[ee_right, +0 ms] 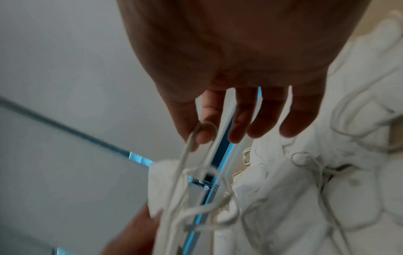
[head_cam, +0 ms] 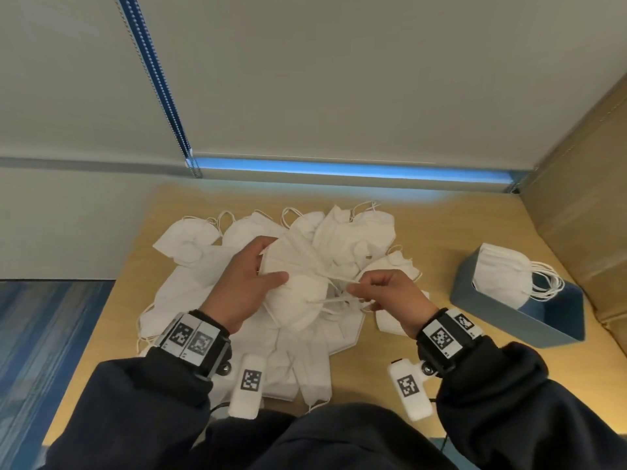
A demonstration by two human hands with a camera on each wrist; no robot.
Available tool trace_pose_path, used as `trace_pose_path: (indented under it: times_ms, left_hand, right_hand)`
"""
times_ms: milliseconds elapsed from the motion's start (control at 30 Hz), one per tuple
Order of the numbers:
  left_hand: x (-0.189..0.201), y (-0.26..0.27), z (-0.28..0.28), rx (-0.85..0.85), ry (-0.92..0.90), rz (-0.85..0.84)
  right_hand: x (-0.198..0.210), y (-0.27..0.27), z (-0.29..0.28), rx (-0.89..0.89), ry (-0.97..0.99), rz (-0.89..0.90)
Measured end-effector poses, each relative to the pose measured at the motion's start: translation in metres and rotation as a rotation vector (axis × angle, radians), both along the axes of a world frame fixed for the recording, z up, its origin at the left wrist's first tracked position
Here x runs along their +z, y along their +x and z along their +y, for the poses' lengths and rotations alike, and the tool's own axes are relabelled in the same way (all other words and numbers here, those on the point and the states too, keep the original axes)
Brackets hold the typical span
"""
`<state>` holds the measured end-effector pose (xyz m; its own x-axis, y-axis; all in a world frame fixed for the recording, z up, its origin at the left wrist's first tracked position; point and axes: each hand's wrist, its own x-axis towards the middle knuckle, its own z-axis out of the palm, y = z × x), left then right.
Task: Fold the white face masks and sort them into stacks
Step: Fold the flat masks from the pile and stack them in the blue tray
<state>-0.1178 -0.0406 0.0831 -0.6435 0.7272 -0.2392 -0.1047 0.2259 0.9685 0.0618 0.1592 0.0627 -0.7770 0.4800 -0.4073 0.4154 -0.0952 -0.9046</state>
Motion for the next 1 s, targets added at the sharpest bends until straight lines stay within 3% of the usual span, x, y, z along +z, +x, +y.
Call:
trace_pose_path:
  times_ms: [100, 200, 333, 367, 500, 600, 767, 800, 933, 1000]
  left_hand:
    - [-0.005, -0.005, -0.007, -0.025, 0.017, -0.093]
    - [-0.004, 0.003, -0.004, -0.103, 0.049, -0.081]
    - [0.004, 0.007, 0.003, -0.200, 0.099, -0.002]
    - [0.006, 0.007, 0.004, -0.223, 0.085, 0.052]
    - [0.014, 0.005, 0.001, -0.310, -0.016, 0.239]
    - [0.011, 0.004, -0.002, -0.339, -0.105, 0.274]
    - [0.001, 0.019, 0.011, -0.368, -0.150, 0.297]
    - [0.001, 0.023, 0.018, -0.371, -0.120, 0.291]
    - [0.001, 0.034, 0.050, -0.343, -0.017, 0.247]
    - [0.001, 0.039, 0.066, -0.340, 0.006, 0.188]
  right_hand:
    - [-0.003, -0.001, 0.001, -0.063, -0.157, 0.044]
    - [-0.001, -0.014, -0.011, 0.059, -0.039, 0.110]
    - [0.004, -0.026, -0.016, 0.181, -0.442, 0.218]
    - [0.007, -0.026, -0.017, 0.222, -0.449, 0.192]
    - [0.005, -0.014, -0.014, 0.374, -0.100, 0.046]
    - [0.004, -0.001, 0.003, 0.189, -0.127, 0.003]
    - [0.009, 0.016, 0.008, -0.185, -0.643, 0.201]
    - [0.009, 0.018, 0.008, -0.191, -0.612, 0.194]
    - [0.003, 0.033, 0.027, -0.015, -0.039, -0.018]
    - [0.004, 0.043, 0.041, -0.019, 0.072, -0.014]
